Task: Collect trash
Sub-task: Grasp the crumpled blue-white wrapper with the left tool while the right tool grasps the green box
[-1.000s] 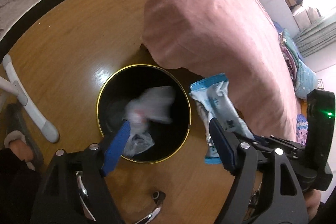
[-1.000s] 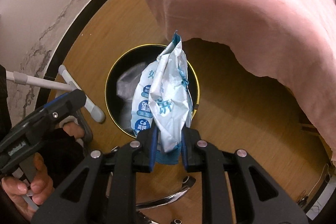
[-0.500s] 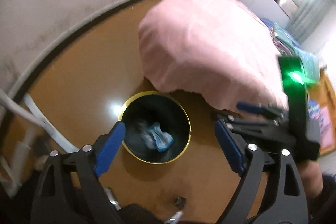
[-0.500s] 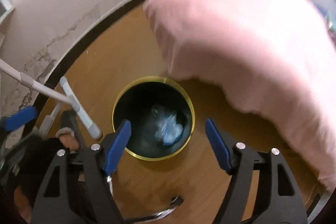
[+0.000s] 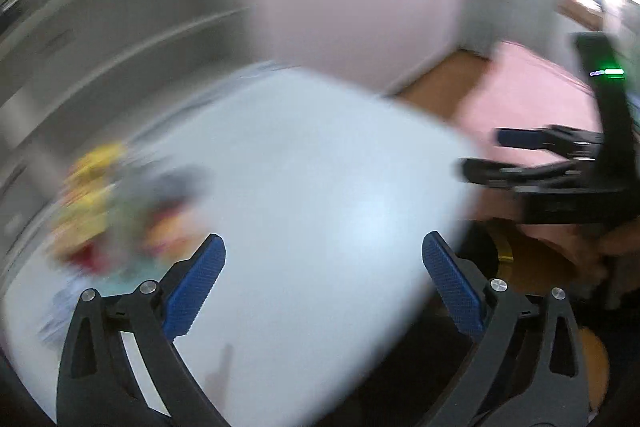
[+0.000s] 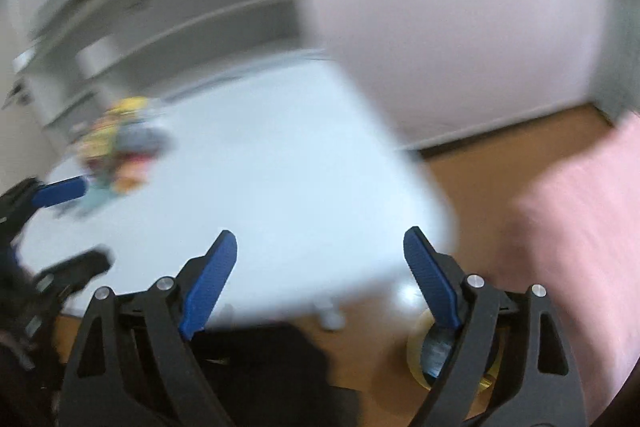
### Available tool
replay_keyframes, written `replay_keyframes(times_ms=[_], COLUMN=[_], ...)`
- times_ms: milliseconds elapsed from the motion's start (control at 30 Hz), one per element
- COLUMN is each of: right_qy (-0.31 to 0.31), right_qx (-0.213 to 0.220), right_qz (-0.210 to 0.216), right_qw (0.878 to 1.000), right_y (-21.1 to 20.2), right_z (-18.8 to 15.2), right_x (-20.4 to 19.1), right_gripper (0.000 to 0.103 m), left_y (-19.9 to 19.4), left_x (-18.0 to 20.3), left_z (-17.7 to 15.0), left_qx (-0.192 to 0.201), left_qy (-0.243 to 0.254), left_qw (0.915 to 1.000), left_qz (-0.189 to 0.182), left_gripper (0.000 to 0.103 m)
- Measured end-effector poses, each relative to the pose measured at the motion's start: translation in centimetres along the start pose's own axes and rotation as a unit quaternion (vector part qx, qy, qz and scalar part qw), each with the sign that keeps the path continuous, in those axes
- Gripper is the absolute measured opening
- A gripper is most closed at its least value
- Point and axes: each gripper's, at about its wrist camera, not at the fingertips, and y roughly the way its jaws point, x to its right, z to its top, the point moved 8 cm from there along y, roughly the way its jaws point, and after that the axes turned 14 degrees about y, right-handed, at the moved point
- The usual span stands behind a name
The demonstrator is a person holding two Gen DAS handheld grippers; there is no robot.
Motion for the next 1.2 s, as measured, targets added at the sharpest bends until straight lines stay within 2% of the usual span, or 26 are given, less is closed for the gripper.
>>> replay_keyframes(times_ms=[100, 167, 267, 333, 400, 600, 667, 733, 767, 800, 867, 1033, 1067, 1100, 1167, 1200], right_qy=[-0.031, -0.044, -0.053, -0.046, -0.029, 0.008, 0.020, 0.028, 0.031, 0.042, 0.039, 0.009, 0.003, -0.001, -0.006, -0.009], right_qx=[-0.043, -0.064, -0.098, -0.124, -0.149, -0.189, -0.189, -0.185, -0.187, -0.189, -0.177, -0.153, -0.150, -0.149, -0.144, -0.142], right_qz=[0.071, 0.102, 0.137, 0.159, 0.173, 0.196, 0.197, 0.195, 0.197, 0.210, 0.220, 0.237, 0.239, 0.240, 0.240, 0.240], right_qw=[0.996, 0.992, 0.984, 0.978, 0.973, 0.962, 0.962, 0.963, 0.962, 0.958, 0.959, 0.959, 0.959, 0.959, 0.960, 0.960], right_y=[3.2, 4.6, 6.8, 8.4, 9.7, 13.1, 13.9, 14.6, 14.7, 14.4, 13.3, 9.7, 9.0, 8.4, 7.4, 6.6], right_z=[0.2, 0.1, -0.4, -0.7, -0.9, -0.8, -0.1, 0.5, 0.8, 0.9, 1.4, 2.0, 1.9, 1.8, 1.6, 1.4], right_x=[-7.7, -11.5, -16.9, -19.4, -20.8, -22.9, -23.6, -23.9, -23.9, -24.1, -23.8, -24.1, -24.0, -23.7, -23.0, -22.4], right_gripper=[0.082, 0.082, 0.076, 0.071, 0.063, 0.056, 0.053, 0.038, 0.022, 0.017, 0.012, 0.012, 0.012, 0.012, 0.012, 0.012], left_y=[-2.2, -3.7, -5.2, -5.6, -5.6, -4.5, -3.9, -2.7, -2.1, -1.5, -0.8, 0.9, 1.0, 1.0, 0.9, 0.7], left_x=[-8.8, -12.4, -16.1, -17.5, -18.0, -19.8, -20.4, -21.3, -21.6, -21.9, -22.1, -22.4, -22.5, -22.5, -22.1, -22.0], left_z=[-5.3, -8.0, -11.5, -13.4, -14.0, -15.3, -15.6, -15.7, -15.6, -15.5, -15.5, -15.2, -15.3, -15.3, -15.4, -15.4], left_qx=[-0.021, -0.030, -0.038, -0.041, -0.039, -0.046, -0.043, -0.049, -0.050, -0.052, -0.061, -0.078, -0.079, -0.080, -0.085, -0.087], left_qy=[-0.067, -0.094, -0.126, -0.140, -0.151, -0.150, -0.153, -0.157, -0.156, -0.154, -0.152, -0.137, -0.137, -0.137, -0.137, -0.138], left_qw=[0.9948, 0.9883, 0.9797, 0.9780, 0.9768, 0.9783, 0.9797, 0.9797, 0.9805, 0.9812, 0.9805, 0.9823, 0.9821, 0.9817, 0.9827, 0.9826], left_qz=[0.074, 0.117, 0.152, 0.149, 0.146, 0.135, 0.123, 0.115, 0.109, 0.104, 0.109, 0.102, 0.102, 0.105, 0.090, 0.090], left_gripper=[0.096, 0.096, 0.096, 0.096, 0.096, 0.096, 0.096, 0.096, 0.096, 0.096, 0.096, 0.095, 0.090, 0.075, 0.055, 0.042])
